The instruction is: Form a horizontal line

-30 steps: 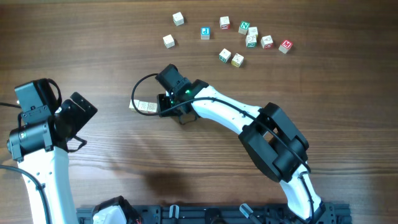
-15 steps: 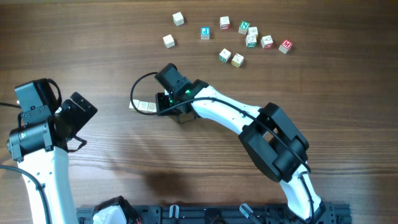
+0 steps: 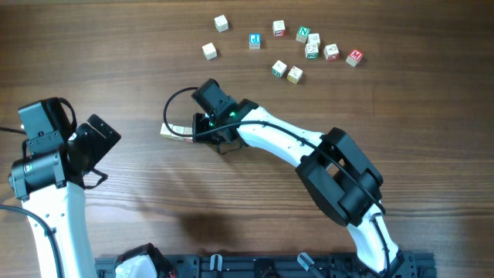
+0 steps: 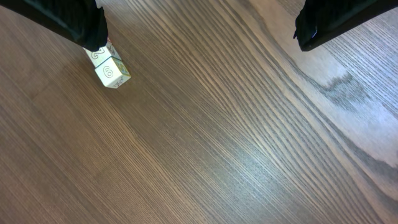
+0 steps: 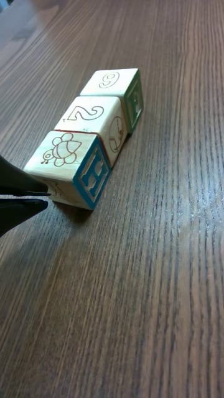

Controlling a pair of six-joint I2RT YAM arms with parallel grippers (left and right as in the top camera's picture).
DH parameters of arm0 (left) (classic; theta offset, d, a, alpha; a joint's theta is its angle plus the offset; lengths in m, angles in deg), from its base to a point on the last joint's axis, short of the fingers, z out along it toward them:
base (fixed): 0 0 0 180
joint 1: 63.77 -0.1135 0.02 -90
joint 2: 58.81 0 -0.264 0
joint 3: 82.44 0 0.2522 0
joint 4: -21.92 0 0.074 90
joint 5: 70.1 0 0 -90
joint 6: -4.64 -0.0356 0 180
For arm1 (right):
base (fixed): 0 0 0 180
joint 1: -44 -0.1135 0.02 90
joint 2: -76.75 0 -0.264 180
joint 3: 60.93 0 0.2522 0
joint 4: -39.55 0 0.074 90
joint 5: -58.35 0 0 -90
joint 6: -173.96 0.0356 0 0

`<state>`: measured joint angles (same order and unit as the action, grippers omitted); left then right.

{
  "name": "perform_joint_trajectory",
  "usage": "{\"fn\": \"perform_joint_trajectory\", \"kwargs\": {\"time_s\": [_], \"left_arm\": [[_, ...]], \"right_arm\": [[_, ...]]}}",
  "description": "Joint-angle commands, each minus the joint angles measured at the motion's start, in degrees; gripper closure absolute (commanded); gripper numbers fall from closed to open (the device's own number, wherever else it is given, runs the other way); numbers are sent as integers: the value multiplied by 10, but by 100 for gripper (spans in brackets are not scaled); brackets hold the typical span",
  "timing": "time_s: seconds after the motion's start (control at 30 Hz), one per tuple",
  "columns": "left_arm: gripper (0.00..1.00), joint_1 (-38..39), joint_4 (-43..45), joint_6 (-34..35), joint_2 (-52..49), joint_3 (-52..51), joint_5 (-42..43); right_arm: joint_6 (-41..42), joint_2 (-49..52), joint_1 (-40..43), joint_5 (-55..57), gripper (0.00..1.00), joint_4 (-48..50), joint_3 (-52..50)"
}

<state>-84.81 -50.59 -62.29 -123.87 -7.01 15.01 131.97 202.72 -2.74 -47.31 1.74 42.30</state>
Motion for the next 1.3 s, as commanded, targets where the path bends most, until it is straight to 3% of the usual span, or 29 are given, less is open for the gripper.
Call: {"fn": "perform_joint_trajectory", "kwargs": {"time_s": [0.0, 0.6, 0.73, 0.87, 1.1, 1.13, 1.17, 1.2, 1.23, 1.27], "left_arm": [[0, -3, 1, 5, -3, 5, -8], [0, -3, 1, 5, -3, 5, -8], [0, -3, 1, 5, -3, 5, -8], [0, -3, 1, 5, -3, 5, -8], [0, -3, 1, 5, -3, 5, -8], [0, -3, 1, 5, -3, 5, -8], [0, -3, 1, 5, -3, 5, -8], [0, -3, 1, 5, -3, 5, -8], [0, -3, 1, 5, -3, 5, -8], [0, -3, 1, 5, -3, 5, -8]], "right_arm": [[15, 24, -3, -10, 96, 5, -2], [0, 30, -3, -22, 95, 59, -2], [0, 30, -2, 20, 96, 56, -2], [0, 19, 11, 63, 95, 22, -2], [-47, -91, 36, 179, 95, -91, -1], [-47, -111, 38, 195, 89, -110, -1], [-47, -133, 42, 207, 71, -124, -1], [-47, -164, 49, 224, 32, -143, -1], [-45, -239, 71, 294, 1, -200, -1], [-45, -274, 82, 331, 0, -223, -1]]}}
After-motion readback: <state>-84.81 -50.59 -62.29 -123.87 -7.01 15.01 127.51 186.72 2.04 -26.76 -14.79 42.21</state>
